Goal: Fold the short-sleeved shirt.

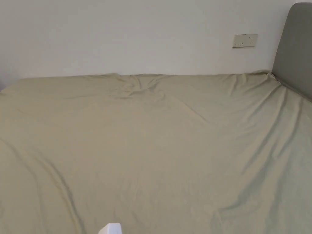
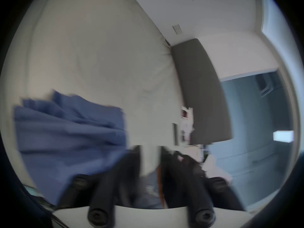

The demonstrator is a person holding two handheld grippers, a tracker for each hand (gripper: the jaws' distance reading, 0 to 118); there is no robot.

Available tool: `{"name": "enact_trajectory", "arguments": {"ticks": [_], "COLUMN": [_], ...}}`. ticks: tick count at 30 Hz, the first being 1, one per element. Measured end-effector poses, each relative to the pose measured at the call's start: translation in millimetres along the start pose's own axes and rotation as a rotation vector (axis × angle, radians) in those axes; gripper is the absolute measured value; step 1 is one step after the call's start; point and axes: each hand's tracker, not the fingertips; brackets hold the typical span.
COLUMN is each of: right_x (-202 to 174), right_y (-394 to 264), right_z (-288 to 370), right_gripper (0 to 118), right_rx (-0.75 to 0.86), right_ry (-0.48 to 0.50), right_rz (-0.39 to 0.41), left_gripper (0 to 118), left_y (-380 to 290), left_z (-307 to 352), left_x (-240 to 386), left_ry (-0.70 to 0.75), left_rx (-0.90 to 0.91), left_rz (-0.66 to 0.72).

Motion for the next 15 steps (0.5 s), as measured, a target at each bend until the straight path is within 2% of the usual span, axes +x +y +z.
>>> {"name": "enact_trajectory", "arguments": {"ticks": [1, 3, 9, 15], "right_x": [-1, -3, -4, -8], "right_y": [0, 0, -1, -4], "right_z": [-1, -3, -6, -1], "right_gripper": [2, 2, 2, 2], "right_rx": [-0.002, -0.008, -0.020, -0.035], "right_ry": [0.006, 0.010, 0.015, 0.018], "right_rz": [0.001, 0.007, 0.001, 0.023], "left_gripper": [0, 0, 0, 0], "left_y": [-3, -13, -36, -20], "left_z": [0, -5, -44, -107], "left_x": [-3, -2, -21, -20], "left_ry": [0.156, 0.333, 0.143, 0.184], "left_rx": [-0.003, -0.056, -0.189, -0.178], "left_rz": [-0.057, -0.142, -0.008, -0.039]}}
